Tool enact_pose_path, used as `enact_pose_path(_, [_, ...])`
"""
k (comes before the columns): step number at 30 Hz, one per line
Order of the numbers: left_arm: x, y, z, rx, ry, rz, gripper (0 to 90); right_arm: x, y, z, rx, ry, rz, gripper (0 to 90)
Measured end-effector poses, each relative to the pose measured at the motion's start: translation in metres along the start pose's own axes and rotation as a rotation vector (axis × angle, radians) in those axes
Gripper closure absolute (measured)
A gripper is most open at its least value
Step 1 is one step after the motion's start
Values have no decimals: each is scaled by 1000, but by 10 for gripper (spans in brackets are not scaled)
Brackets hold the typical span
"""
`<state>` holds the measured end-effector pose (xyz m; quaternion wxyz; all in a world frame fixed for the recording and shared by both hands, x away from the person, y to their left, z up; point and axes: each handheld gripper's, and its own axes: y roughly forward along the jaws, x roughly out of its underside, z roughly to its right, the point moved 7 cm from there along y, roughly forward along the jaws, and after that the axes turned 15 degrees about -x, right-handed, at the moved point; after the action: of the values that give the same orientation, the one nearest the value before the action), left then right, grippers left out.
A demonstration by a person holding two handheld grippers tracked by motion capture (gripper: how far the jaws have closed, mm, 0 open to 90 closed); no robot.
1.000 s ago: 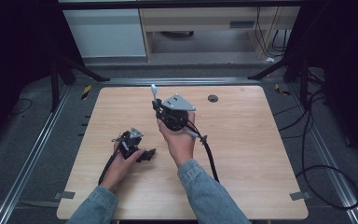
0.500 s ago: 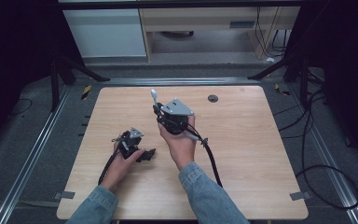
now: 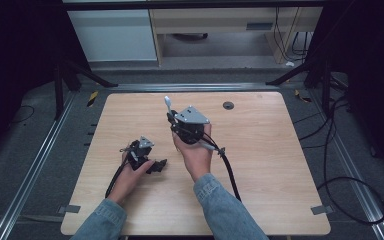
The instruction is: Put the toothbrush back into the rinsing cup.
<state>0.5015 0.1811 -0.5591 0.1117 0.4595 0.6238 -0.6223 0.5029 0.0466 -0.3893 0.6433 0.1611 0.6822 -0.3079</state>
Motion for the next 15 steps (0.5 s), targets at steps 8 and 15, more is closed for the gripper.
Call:
enact_pose_path(8, [0,0,0,0,0,2,0,4,3,0,-2,-10,-15,794])
enact_pose_path(15, [0,0,0,-2,-1,4,0,10,4,2,5,-9,-19,793])
